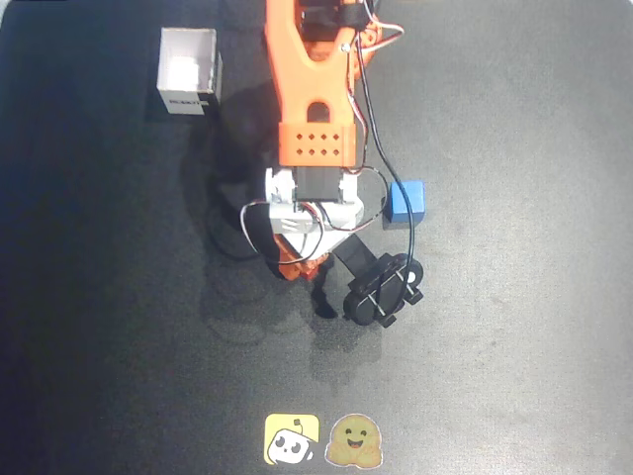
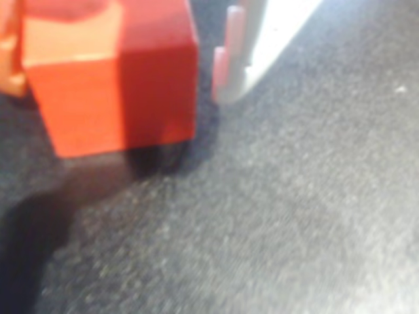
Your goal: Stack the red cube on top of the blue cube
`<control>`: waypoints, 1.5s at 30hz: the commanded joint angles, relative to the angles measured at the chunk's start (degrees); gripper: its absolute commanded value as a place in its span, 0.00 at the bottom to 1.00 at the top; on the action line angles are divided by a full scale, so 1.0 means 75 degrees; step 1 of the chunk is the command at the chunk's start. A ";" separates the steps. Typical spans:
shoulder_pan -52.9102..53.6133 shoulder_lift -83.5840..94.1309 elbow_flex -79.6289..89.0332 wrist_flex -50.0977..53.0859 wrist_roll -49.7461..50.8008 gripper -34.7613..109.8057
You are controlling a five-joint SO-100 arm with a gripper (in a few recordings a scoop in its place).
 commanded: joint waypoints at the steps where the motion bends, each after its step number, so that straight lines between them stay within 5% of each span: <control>1: 0.0012 0.0480 0.0012 -0.0047 0.0117 0.36; 5: 0.0012 0.0469 0.0012 -0.0047 0.0211 0.24; 27: -0.0352 0.2367 -0.1137 0.2637 0.2555 0.24; 40: -0.2660 0.4676 0.1746 0.0645 0.6926 0.24; 45: -0.3012 0.4582 0.1863 0.0516 0.7219 0.24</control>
